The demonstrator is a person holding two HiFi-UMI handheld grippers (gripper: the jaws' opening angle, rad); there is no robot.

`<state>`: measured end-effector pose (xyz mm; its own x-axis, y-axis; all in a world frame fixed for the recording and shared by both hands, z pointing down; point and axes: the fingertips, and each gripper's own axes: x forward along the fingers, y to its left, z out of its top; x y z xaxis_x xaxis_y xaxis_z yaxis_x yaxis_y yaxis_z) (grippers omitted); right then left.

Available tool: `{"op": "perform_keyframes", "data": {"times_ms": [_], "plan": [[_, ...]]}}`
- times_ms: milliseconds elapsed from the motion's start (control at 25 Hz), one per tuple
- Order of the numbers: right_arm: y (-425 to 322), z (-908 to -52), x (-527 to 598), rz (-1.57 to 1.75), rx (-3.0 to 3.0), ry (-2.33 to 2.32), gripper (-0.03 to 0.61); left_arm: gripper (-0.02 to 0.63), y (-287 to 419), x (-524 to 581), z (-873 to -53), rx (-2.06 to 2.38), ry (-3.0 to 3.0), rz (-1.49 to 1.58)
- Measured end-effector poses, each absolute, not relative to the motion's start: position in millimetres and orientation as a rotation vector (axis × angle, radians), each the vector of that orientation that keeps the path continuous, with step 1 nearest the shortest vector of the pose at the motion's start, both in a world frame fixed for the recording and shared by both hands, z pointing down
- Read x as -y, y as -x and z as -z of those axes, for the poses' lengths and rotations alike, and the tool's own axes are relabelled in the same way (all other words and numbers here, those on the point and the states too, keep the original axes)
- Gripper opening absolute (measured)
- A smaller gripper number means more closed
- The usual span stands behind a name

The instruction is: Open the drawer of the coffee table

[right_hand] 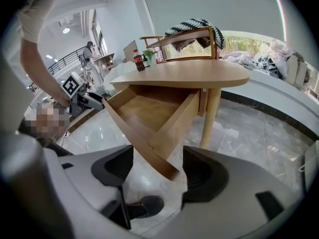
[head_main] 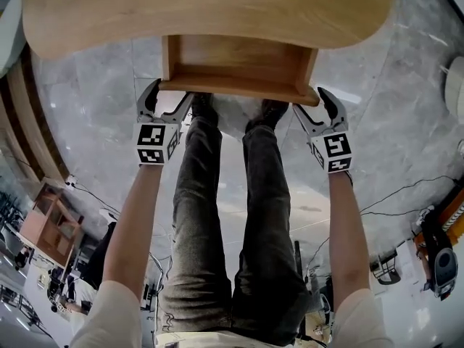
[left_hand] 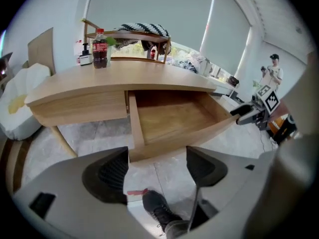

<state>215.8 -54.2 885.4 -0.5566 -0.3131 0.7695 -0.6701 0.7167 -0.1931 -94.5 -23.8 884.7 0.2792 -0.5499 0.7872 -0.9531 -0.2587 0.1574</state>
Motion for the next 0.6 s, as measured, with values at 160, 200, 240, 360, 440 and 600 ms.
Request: {"op": "perform_keyframes", "data": {"times_ms": [160, 200, 240, 360, 440, 600], "plan": [[-225, -858, 52, -0.636, 2.167, -0.740, 0.322, 0.365, 92, 23, -862, 1.312, -1.937, -0.866], [-227, -851, 52, -0.645, 2.167, -0.739, 0.321, 0.365, 93, 22, -856, 1.308, -1.931, -0.863], [-227, -845, 52, -0.650, 2.168, -0.735, 0.321, 0.365, 93, 22, -851, 1.305, -1.927, -0.863], [-226, -830, 61, -0.646, 2.178, -0.733, 0.318, 0.365, 92, 32, -837, 1.305, -1.936, -0.869], [-225, -816, 67, -0.647, 2.185, -0.739, 0.314, 0.364, 87, 38, -823, 1.306, -1.947, -0.865], [-223, -778, 77, -0.636, 2.204, -0.747, 0.295, 0.359, 71, 48, -780, 1.292, -2.003, -0.852]]}}
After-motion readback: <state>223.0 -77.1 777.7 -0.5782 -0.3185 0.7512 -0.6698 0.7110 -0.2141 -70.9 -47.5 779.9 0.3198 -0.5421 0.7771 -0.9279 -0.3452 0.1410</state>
